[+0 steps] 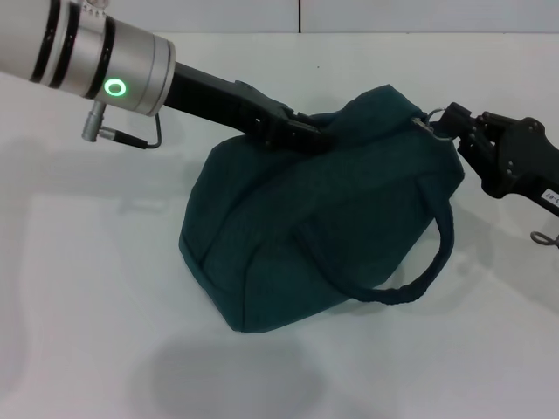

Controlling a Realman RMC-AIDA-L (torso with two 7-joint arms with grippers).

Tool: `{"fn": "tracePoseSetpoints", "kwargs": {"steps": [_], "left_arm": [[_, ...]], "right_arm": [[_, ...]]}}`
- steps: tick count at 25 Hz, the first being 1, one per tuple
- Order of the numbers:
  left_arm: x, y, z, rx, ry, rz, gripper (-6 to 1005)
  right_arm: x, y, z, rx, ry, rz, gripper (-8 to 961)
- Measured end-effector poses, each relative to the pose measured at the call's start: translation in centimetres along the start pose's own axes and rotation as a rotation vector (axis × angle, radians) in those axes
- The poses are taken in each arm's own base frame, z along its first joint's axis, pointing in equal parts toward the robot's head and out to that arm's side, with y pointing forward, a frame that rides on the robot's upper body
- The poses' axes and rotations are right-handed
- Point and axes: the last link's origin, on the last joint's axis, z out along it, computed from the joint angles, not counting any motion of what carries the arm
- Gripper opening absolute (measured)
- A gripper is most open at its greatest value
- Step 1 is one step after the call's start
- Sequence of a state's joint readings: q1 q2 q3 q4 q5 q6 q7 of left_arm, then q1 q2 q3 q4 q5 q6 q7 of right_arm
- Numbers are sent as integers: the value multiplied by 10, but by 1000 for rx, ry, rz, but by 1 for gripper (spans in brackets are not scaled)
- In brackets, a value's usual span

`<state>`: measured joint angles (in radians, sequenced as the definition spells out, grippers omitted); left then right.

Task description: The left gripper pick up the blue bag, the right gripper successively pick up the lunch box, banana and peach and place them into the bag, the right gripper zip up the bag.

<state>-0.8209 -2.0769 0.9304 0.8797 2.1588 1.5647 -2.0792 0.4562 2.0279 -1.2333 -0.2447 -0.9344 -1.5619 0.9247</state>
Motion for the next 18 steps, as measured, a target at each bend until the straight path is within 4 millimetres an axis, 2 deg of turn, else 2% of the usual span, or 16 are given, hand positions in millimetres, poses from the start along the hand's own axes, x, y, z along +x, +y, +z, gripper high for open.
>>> {"fn": "tracePoseSetpoints", "kwargs": {"steps": [12,17,18], "left_arm": [[-5,-2,0,11,17,-13,374],[-7,-1,0,10,19,-18,117],[-7,-1,0,8,19,-20,92]], "right_arm": [[1,1,-1,1,3,6,15],[1,1,-1,3,0,8,15],[1,0,-1,4,-2,8,15]]}}
